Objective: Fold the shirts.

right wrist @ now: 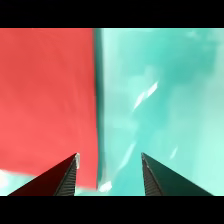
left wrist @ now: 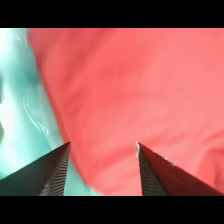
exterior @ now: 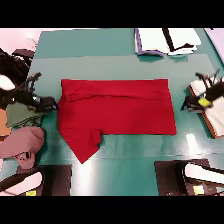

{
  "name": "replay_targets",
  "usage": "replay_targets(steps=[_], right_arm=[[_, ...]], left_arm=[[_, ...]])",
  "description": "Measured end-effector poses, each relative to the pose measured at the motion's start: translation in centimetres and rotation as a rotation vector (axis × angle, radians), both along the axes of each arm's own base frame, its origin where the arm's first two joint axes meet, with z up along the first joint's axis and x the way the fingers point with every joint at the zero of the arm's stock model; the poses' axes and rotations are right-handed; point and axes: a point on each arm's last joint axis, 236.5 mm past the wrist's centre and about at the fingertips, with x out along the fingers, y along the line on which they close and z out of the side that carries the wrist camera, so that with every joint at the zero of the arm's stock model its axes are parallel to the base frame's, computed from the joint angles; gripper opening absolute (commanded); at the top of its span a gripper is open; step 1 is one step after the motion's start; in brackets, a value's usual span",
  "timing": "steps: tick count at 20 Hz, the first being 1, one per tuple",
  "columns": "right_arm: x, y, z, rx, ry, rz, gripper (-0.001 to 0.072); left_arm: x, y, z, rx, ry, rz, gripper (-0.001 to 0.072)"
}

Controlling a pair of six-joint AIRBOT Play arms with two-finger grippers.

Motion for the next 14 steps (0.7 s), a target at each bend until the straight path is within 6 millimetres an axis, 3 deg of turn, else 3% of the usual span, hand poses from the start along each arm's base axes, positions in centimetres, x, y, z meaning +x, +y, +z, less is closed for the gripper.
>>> replay_targets(steps=[3,7,8,9,11,12,14], right_arm=[[-4.4,1.1,-2.5,0.111,0.062,-0.099,0.0467],[-7.6,3.8,-4.8,0.215,0.121,-0.152,0.0442],[-8.0,4.7,-5.1,0.234,0.131,-0.148,0.0408],[-8.3,5.6,-5.4,0.253,0.141,-0.139,0.0321],[-8.3,6.4,-5.9,0.239,0.132,-0.104,0.0073],[-8.1,6.8,-6.1,0.232,0.125,-0.084,0.0020],[-7.3,7.3,-5.9,0.209,0.102,-0.033,0.0020]], left_arm=[[-3.3,-0.4,-1.1,-0.009,0.026,0.028,0.0498],[-5.1,-0.8,-1.8,-0.022,0.036,0.049,0.0498],[-5.2,-0.8,-1.8,-0.022,0.034,0.052,0.0498],[-5.4,-0.8,-1.9,-0.023,0.036,0.054,0.0498],[-5.6,-0.9,-2.0,-0.024,0.037,0.056,0.0498],[-5.6,-0.9,-2.0,-0.024,0.038,0.056,0.0498],[-6.1,-1.0,-2.0,-0.026,0.047,0.053,0.0498]])
